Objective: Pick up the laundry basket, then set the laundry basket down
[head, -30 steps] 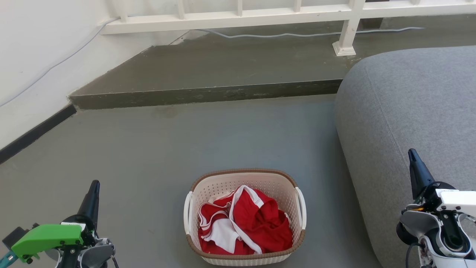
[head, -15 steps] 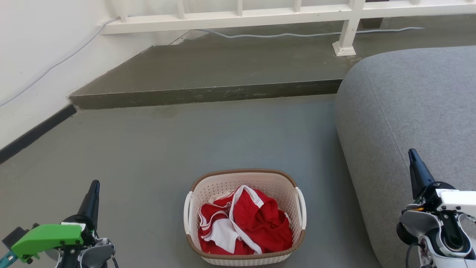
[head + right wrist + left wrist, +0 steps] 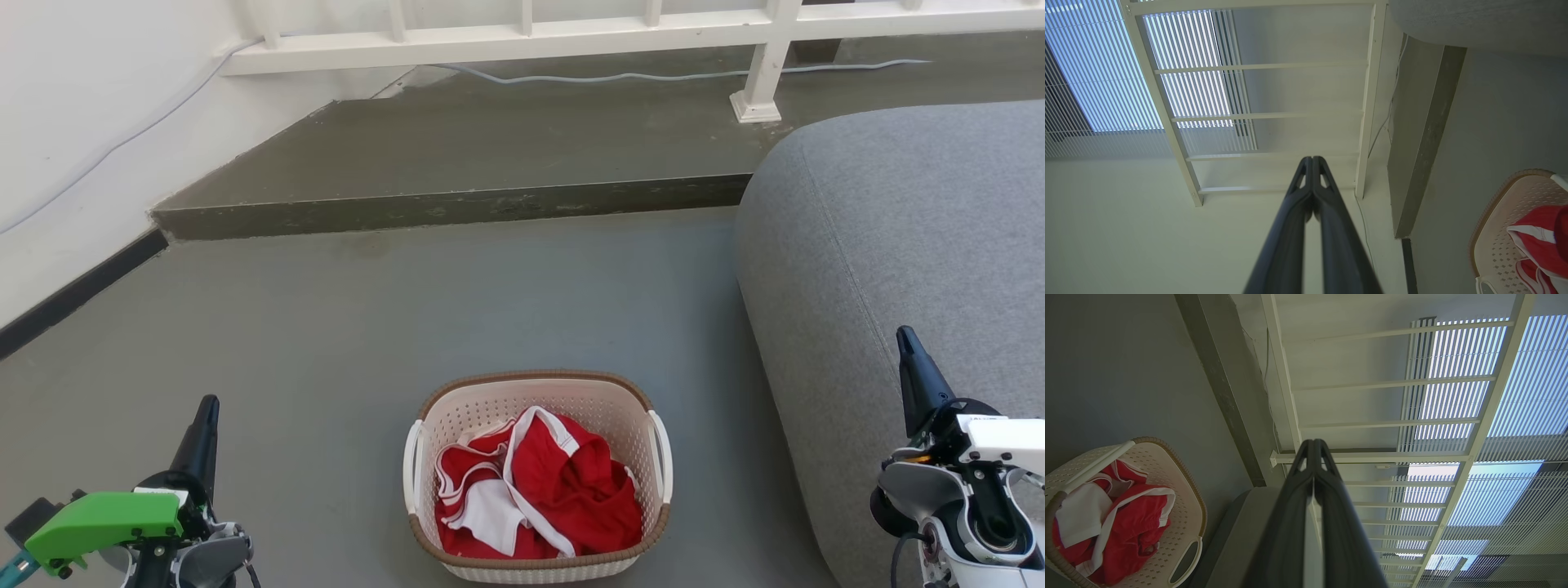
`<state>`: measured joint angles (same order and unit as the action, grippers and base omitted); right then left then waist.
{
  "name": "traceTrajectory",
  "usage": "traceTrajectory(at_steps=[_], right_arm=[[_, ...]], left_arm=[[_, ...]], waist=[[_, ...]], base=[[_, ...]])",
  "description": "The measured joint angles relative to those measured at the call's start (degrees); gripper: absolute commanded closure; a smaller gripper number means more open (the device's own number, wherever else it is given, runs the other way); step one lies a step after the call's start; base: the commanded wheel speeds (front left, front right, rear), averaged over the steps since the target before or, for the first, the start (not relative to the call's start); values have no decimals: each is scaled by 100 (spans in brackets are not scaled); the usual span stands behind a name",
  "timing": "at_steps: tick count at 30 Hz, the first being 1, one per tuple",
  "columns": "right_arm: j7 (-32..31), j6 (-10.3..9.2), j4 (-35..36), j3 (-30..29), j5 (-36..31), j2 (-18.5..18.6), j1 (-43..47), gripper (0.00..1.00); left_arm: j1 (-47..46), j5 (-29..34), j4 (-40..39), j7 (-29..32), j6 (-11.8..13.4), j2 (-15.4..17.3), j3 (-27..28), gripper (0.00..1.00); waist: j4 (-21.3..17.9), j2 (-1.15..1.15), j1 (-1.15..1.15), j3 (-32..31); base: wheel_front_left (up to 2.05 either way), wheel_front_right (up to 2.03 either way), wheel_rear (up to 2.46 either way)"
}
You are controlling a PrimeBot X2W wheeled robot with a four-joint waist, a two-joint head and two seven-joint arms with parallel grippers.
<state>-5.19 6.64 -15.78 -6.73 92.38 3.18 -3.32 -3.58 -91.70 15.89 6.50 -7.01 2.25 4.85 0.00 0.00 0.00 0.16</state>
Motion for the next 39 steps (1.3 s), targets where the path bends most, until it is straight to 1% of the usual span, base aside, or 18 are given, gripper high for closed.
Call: traceTrajectory(at_steps=[39], right_arm=[[-24,1,0,-7,0,-9,-1,100]], left_arm=[[0,0,-2,-1,0,-1,0,100]], waist=[[0,0,0,0]], base=[[0,0,0]])
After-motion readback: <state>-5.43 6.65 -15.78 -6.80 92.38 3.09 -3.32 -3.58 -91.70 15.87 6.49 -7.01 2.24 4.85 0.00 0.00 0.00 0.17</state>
